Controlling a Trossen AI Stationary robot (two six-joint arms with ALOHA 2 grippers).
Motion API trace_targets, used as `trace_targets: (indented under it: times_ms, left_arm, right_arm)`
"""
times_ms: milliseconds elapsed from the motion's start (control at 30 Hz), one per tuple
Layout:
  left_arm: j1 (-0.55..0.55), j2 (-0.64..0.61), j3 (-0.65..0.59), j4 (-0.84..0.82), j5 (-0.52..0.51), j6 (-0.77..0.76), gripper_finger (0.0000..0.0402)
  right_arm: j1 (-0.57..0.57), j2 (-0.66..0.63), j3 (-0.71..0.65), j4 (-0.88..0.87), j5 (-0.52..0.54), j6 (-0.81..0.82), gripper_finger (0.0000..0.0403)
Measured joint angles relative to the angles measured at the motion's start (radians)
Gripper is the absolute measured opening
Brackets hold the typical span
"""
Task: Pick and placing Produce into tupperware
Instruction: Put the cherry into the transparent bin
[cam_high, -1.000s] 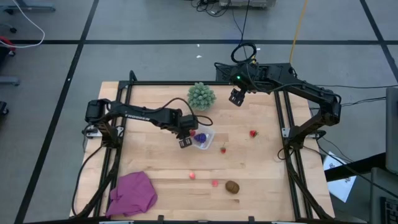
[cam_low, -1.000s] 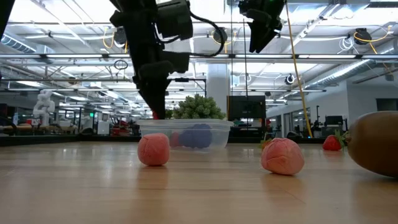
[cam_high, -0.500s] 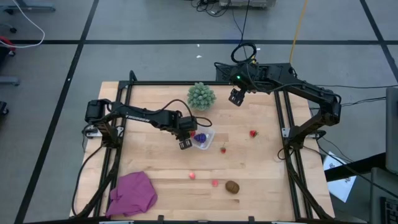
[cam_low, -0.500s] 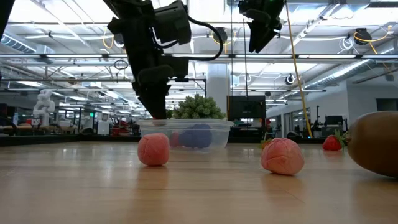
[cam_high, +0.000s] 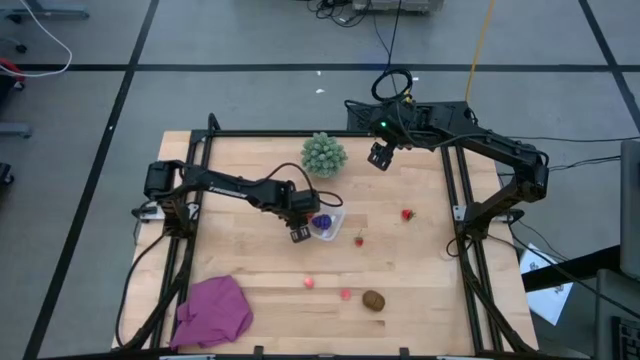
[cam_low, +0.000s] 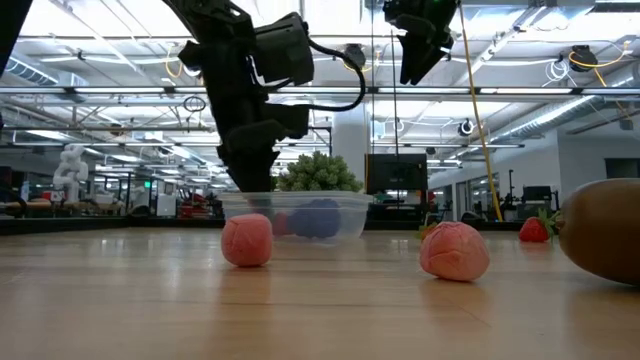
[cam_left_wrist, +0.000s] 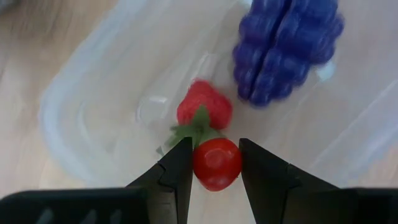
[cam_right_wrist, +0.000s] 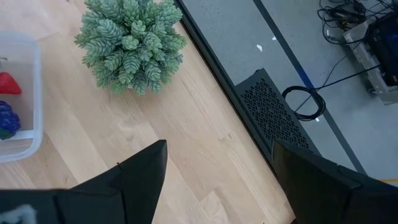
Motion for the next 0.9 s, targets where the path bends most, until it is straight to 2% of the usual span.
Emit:
trace_targets:
  times_ms: [667,900]
  left_arm:
    - [0.0,0.003,0.001,-0.011,-0.001,-0.017,0.0122]
    - [0.0,0.003,0.001,-0.01,-0.004,-0.014,0.0159]
  right_arm:
    - [0.0,0.0,0.0,0.006,0.0,0.007,0.0281]
    - [0.0,0.0,0.0,0.006,0.0,0.007,0.0281]
